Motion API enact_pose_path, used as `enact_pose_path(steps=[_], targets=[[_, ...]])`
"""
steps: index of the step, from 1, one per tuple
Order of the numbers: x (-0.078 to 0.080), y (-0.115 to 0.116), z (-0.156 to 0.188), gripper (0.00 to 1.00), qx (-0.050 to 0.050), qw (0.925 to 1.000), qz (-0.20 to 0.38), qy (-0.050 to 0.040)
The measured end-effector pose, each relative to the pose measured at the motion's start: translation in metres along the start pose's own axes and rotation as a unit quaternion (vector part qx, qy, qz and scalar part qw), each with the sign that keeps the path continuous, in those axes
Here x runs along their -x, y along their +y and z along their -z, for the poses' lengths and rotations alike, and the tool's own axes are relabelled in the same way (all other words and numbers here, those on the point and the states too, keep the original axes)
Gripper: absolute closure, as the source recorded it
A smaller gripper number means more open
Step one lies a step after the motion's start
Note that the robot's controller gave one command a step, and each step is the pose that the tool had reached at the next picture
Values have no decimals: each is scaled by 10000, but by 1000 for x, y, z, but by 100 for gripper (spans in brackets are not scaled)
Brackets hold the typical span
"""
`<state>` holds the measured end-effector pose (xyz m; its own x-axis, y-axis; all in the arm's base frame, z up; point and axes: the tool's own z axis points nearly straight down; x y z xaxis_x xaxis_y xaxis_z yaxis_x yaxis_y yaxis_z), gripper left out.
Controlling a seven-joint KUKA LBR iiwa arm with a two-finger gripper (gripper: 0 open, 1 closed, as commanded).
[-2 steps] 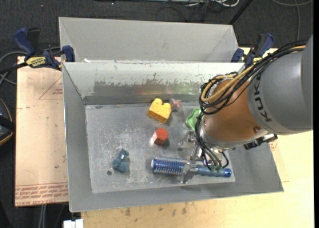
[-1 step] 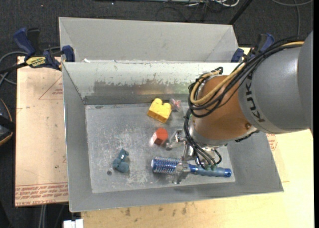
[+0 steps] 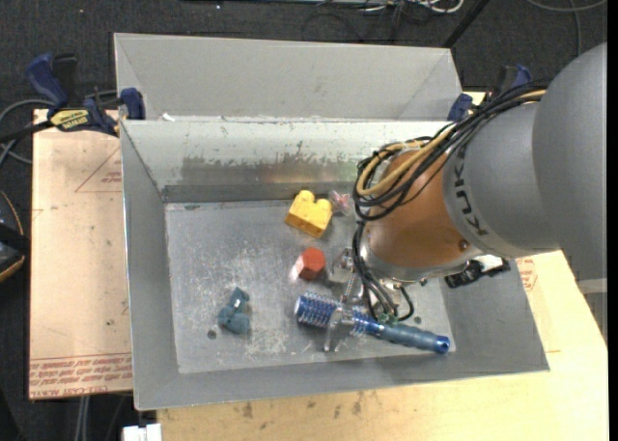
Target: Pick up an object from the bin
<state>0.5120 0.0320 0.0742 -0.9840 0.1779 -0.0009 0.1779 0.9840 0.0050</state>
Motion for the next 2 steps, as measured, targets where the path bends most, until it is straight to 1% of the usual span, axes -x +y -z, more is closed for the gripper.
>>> enact_pose_path(steps=[1,2], targets=[[1,2,2,0,-10,10000,14,-3],[4,2,5,100,1,10000,9,-59]])
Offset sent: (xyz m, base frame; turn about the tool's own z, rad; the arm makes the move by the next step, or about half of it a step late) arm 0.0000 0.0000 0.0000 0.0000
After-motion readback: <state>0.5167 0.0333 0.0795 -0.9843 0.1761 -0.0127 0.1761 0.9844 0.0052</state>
